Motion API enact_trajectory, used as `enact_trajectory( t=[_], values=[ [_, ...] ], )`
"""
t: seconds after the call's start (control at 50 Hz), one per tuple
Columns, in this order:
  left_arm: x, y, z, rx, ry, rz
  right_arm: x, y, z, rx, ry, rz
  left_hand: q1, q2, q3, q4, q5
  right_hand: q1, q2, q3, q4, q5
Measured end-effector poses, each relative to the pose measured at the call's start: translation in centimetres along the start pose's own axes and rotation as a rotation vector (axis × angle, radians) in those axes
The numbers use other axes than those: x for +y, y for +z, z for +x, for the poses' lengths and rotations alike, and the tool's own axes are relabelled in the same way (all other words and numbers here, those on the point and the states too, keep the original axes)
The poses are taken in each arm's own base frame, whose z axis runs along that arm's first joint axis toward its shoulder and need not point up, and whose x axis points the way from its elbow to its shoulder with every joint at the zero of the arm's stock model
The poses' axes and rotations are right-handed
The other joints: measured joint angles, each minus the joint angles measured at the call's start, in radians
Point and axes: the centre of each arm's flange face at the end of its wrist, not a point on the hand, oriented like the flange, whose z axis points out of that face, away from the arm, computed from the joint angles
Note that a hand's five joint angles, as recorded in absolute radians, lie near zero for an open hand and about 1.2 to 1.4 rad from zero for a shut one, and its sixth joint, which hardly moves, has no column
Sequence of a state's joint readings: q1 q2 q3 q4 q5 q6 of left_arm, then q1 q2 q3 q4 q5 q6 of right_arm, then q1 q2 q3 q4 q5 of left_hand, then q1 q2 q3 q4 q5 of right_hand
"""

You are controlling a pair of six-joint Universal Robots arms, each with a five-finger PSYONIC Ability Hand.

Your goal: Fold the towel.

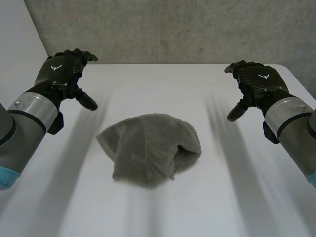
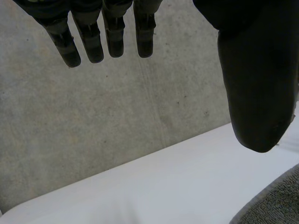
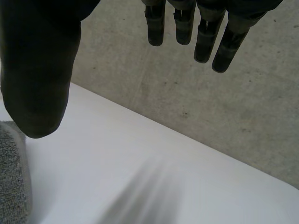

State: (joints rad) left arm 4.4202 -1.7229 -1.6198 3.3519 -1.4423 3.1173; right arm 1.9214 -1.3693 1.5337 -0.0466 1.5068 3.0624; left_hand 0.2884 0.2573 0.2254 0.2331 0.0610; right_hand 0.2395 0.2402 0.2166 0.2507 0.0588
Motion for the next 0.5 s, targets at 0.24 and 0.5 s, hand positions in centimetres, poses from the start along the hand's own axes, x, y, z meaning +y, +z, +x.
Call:
enact_trajectory(
  t=[0.24,0.5],
  values=[
    [0.4,0.0,0.0,0.000,0.000,-0.033,0.1,-0.1,0.2,0.029,-0.005,-0.003,0.000,0.000,0.000,0.000,0.000,0.000,0.000,0.000,0.000,0.000],
    [1.9,1.1,0.7,0.074,0.012,-0.059,0.8,-0.3,-0.2,-0.017,0.001,-0.054,0.000,0.000,0.000,0.000,0.000,0.000,0.000,0.000,0.000,0.000]
  ],
)
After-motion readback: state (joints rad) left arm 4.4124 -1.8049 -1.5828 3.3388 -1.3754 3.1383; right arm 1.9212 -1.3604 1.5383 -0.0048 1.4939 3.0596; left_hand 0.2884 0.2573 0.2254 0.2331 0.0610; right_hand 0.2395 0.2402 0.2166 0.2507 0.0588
